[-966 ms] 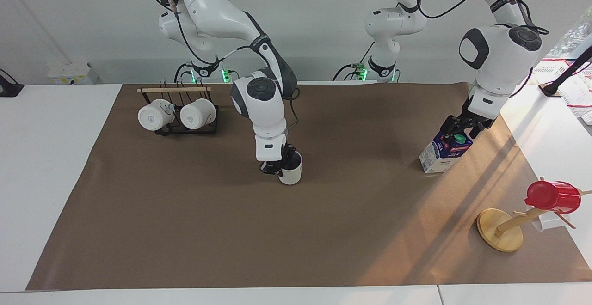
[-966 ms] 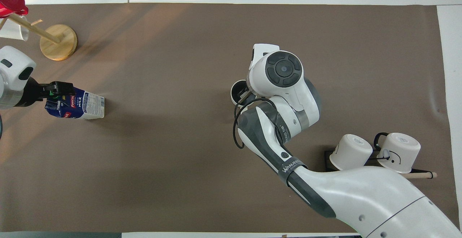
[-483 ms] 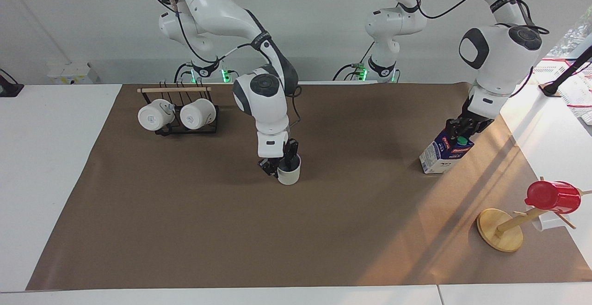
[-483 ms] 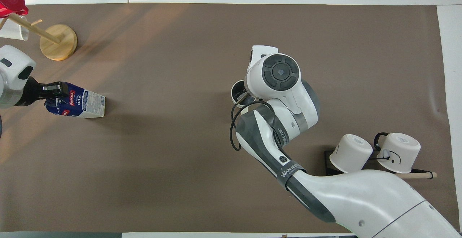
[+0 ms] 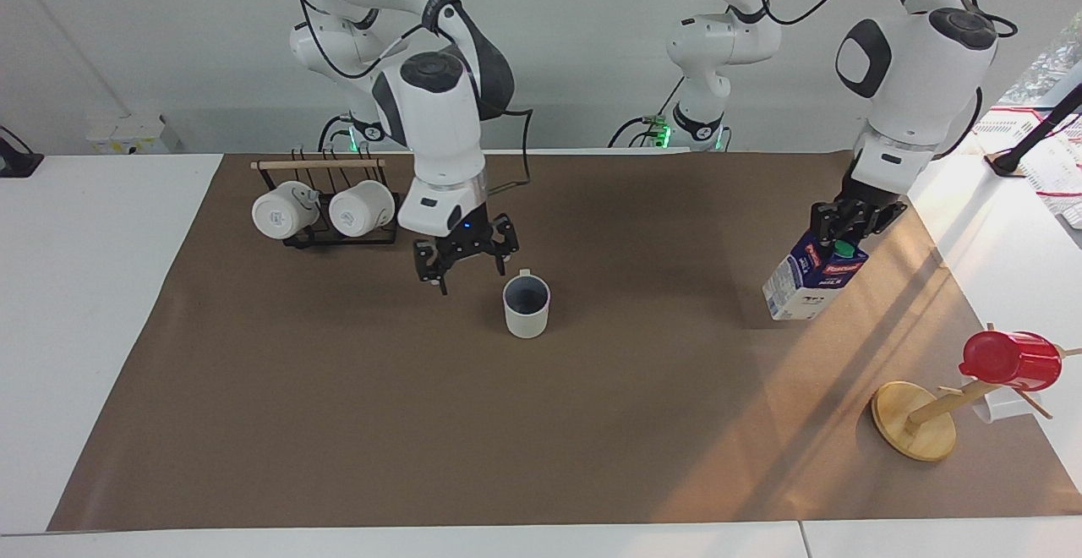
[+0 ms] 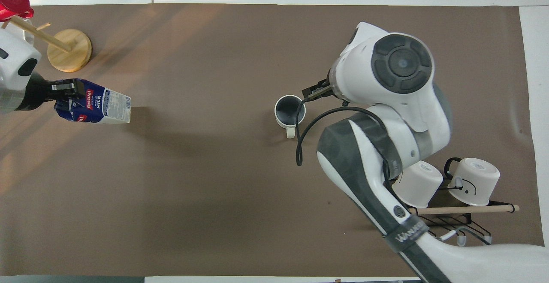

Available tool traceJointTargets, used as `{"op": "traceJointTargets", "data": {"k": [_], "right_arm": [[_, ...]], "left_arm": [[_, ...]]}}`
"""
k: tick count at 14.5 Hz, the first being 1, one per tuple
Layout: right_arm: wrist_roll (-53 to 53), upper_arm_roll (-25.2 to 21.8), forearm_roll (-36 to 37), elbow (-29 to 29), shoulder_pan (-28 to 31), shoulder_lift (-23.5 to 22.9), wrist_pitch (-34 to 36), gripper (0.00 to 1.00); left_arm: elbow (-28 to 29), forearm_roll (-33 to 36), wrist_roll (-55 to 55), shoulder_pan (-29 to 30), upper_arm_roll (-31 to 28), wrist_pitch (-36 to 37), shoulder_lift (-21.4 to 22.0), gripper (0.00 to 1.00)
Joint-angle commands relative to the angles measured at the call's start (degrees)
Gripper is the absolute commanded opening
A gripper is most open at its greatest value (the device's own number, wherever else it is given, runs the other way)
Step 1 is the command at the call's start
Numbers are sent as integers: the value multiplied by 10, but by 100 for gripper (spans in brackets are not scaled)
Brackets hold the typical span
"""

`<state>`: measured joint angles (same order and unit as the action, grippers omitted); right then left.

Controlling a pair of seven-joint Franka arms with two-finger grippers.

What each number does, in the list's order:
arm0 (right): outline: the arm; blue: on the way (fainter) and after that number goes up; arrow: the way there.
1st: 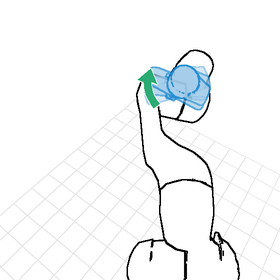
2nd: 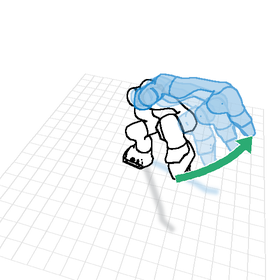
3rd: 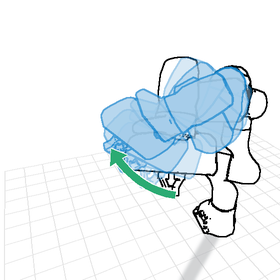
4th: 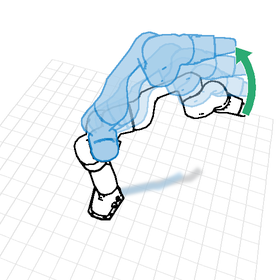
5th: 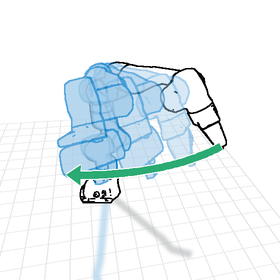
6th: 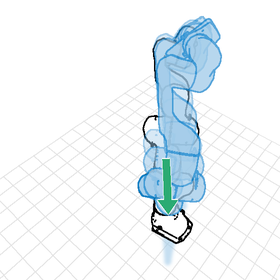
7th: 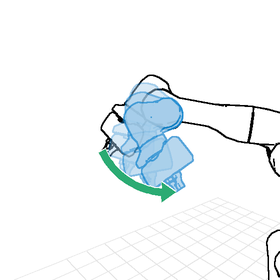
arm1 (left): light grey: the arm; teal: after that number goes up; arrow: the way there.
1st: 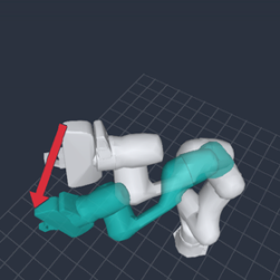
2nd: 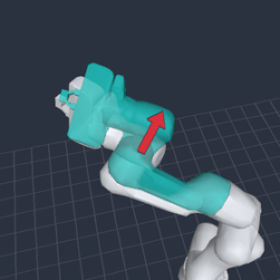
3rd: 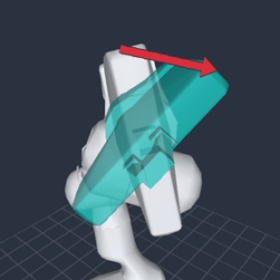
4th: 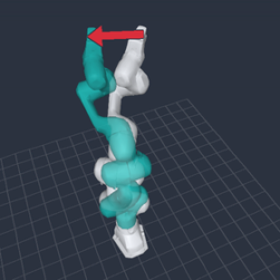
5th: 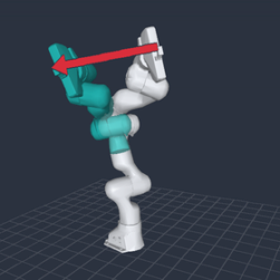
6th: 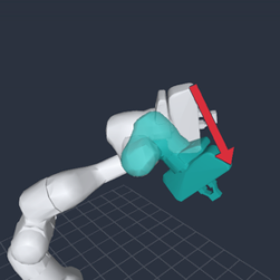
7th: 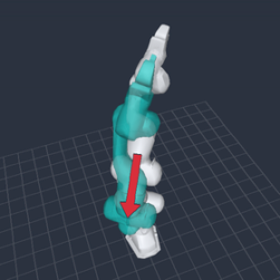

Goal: Place cup and milk on table
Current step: 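Set the mug down while the left gripper lifts the milk carton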

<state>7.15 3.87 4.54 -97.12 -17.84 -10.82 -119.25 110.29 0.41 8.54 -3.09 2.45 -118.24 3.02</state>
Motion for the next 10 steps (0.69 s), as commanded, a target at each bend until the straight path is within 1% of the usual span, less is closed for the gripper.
{"op": "traceJointTargets", "data": {"k": [1,3,5,6,8,9,10], "right_arm": [[16,7,12,4,62,32,47,100],[19,7,6,4,100,49,74,100],[39,7,0,8,142,69,107,100],[39,7,-1,25,160,75,135,100],[42,7,-2,82,184,77,224,100],[42,7,-12,104,196,77,260,100],[46,6,-29,118,207,77,284,100]], "left_arm": [[-13,25,66,-65,-2,14,-5,0],[-24,41,132,-118,-2,15,-8,0],[-52,54,203,-174,-2,21,-35,0],[-60,59,228,-197,-2,25,-49,0],[-75,67,272,-233,-2,23,-69,0],[-75,71,284,-246,-2,16,-72,0],[-86,77,292,-254,-2,16,-85,0]]}}
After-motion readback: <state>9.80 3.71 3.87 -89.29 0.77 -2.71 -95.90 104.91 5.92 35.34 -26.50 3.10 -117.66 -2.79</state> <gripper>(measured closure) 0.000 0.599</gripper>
